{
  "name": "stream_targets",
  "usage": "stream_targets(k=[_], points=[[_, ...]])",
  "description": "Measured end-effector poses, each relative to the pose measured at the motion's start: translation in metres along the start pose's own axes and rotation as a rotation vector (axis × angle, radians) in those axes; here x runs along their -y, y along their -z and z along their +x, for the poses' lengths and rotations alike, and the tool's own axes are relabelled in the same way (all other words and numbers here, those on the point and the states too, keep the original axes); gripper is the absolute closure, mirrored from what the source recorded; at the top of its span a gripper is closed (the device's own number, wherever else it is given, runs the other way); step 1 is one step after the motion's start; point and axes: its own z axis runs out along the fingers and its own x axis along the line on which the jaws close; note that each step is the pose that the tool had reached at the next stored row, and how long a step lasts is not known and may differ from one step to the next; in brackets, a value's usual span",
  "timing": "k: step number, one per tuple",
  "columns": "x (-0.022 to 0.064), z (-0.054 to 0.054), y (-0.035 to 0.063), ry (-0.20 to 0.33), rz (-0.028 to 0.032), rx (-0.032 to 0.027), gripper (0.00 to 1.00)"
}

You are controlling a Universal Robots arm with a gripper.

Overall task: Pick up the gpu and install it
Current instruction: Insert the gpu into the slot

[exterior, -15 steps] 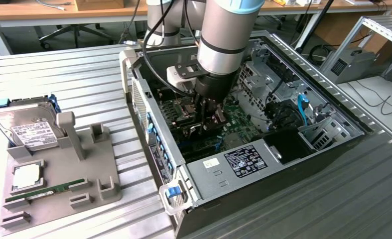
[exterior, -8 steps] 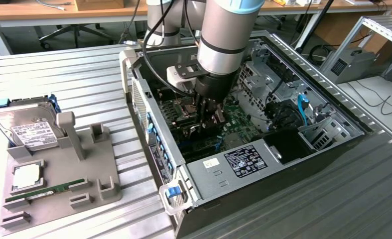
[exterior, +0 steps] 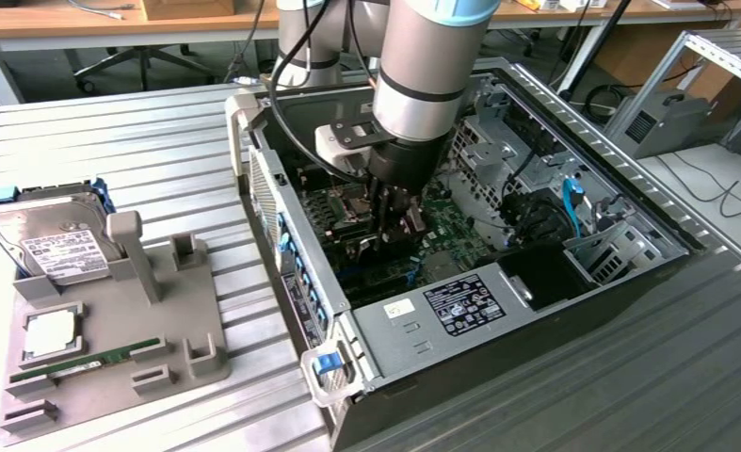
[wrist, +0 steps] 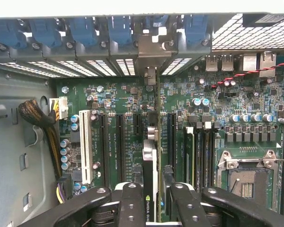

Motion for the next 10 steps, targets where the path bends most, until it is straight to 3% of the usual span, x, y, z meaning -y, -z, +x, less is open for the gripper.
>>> stream_targets(k=[10], points=[[-0.002, 0.0, 0.0, 0.0, 0.0008, 0.0001, 0.74]])
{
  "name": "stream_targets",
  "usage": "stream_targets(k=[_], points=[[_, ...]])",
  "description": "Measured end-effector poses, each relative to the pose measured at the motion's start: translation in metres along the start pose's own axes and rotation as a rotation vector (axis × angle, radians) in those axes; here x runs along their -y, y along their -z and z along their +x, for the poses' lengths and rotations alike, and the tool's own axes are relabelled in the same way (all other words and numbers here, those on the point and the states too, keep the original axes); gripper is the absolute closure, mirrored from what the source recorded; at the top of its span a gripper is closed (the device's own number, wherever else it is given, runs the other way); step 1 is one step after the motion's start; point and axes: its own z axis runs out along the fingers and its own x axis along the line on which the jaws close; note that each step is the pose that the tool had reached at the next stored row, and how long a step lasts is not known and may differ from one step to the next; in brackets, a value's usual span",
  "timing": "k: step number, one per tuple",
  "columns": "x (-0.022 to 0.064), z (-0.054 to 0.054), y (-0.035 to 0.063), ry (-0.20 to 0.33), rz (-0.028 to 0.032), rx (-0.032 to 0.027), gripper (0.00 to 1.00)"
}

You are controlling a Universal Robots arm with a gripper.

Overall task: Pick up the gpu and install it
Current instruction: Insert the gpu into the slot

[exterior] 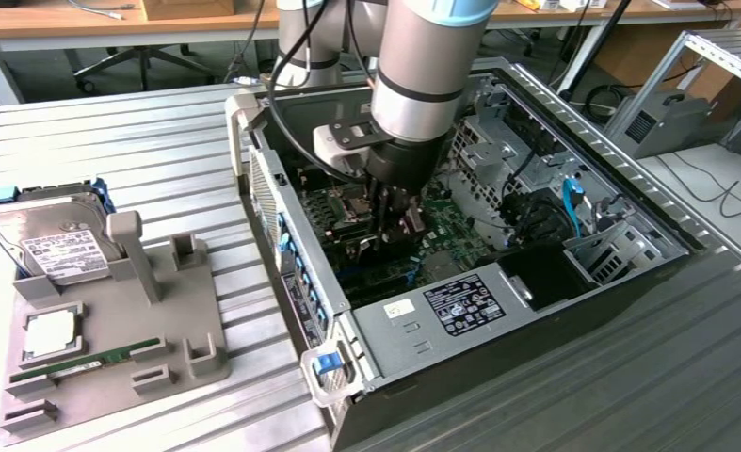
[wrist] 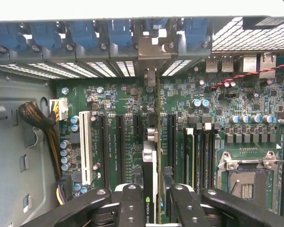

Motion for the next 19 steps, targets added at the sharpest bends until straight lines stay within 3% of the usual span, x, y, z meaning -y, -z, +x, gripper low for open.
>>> stream_targets(k=[14, 19], points=[[-0.0033, 0.0001, 0.0, 0.0, 0.0012, -0.0002, 0.74], [-0.0063, 0.0001, -0.0041, 0.0, 0.0013, 0.0, 0.74]])
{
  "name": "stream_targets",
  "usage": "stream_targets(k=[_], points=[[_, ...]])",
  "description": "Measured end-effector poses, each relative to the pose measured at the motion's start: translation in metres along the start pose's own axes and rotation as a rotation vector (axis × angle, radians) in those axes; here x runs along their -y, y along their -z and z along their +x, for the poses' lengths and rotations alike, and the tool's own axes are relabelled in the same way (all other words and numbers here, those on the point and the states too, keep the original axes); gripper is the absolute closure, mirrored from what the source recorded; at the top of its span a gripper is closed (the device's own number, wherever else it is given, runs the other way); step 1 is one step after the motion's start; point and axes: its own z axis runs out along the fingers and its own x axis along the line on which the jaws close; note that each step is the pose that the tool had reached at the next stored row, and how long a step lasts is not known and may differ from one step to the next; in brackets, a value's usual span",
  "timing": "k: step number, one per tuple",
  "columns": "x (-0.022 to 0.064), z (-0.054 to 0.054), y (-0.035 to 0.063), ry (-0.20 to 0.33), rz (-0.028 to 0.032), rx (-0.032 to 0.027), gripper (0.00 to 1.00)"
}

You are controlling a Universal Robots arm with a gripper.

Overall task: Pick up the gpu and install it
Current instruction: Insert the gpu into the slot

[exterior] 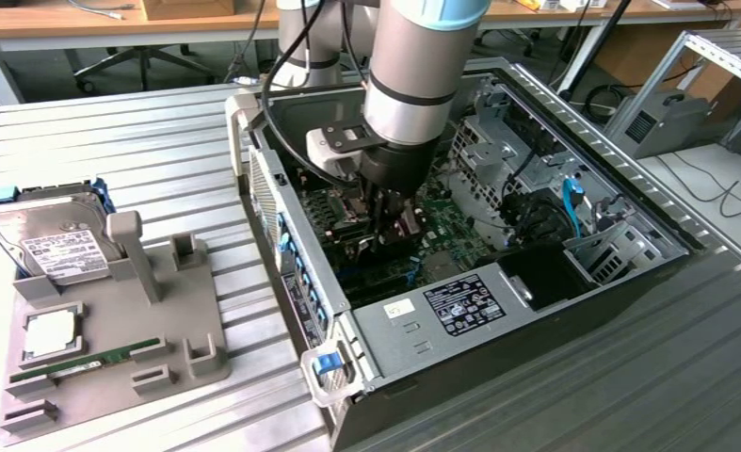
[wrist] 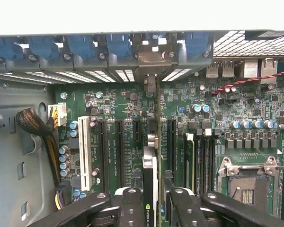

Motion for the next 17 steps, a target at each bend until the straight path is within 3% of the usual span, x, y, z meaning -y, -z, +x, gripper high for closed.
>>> stream_targets(k=[2, 3, 4, 7, 17], points=[[-0.0002, 0.0, -0.0013, 0.0, 0.0001, 0.0001, 0.74], [-0.0002, 0.0, -0.0013, 0.0, 0.0, 0.0019, 0.67], [-0.0003, 0.0, -0.0013, 0.0, 0.0, 0.0045, 0.42], [-0.0002, 0.0, 0.0045, 0.0, -0.0001, 0.0044, 0.42], [0.0003, 0.001, 0.0448, 0.0, 0.001, 0.0045, 0.42]])
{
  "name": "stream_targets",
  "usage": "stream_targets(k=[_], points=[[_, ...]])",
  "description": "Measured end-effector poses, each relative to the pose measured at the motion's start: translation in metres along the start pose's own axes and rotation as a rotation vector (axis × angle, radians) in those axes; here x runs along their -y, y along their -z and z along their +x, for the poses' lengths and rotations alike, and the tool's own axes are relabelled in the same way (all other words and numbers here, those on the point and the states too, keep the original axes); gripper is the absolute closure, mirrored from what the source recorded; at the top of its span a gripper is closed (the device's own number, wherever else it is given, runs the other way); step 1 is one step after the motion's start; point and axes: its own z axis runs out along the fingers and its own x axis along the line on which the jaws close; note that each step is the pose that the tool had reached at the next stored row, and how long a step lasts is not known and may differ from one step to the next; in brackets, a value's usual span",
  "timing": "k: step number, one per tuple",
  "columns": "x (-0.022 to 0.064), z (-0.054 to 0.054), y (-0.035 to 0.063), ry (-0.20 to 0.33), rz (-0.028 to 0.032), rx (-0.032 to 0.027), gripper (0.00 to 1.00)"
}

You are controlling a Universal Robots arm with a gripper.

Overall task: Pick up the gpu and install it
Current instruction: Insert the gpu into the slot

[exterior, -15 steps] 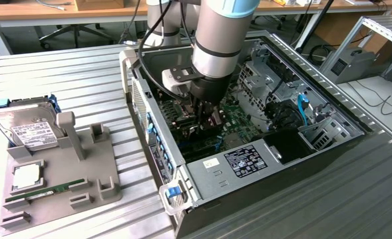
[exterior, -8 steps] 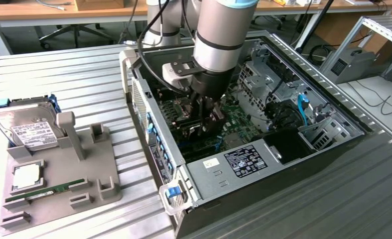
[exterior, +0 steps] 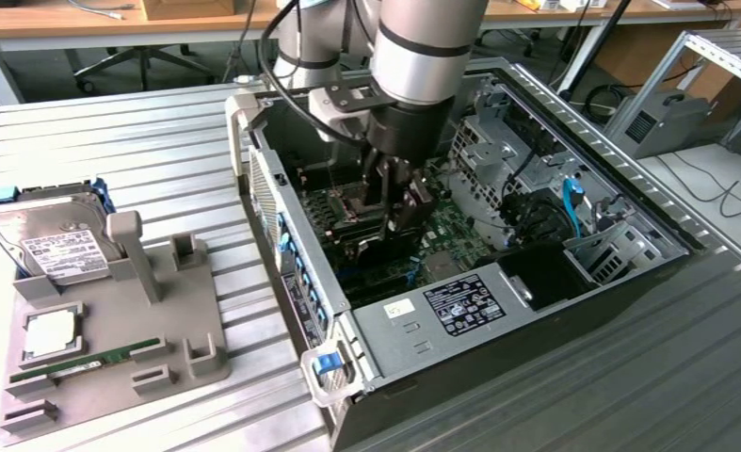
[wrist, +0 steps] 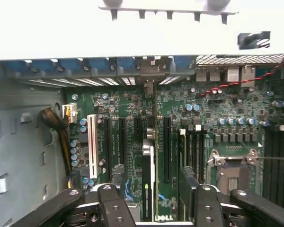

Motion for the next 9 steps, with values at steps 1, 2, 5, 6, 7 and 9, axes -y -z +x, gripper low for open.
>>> stream_targets(k=[1, 2, 5, 6, 7, 9], points=[[0.0001, 0.0, 0.0041, 0.0, 0.0003, 0.0, 0.42], [0.0001, 0.0, 0.0075, 0.0, 0.0005, -0.0001, 0.42], [0.0002, 0.0, 0.0199, 0.0, 0.0015, 0.0, 0.42], [0.0002, 0.0, 0.0224, 0.0, 0.0017, 0.0, 0.42], [0.0002, 0.0, 0.025, 0.0, 0.0019, 0.0, 0.42], [0.0003, 0.0, 0.0286, 0.0, 0.0021, -0.0001, 0.42]])
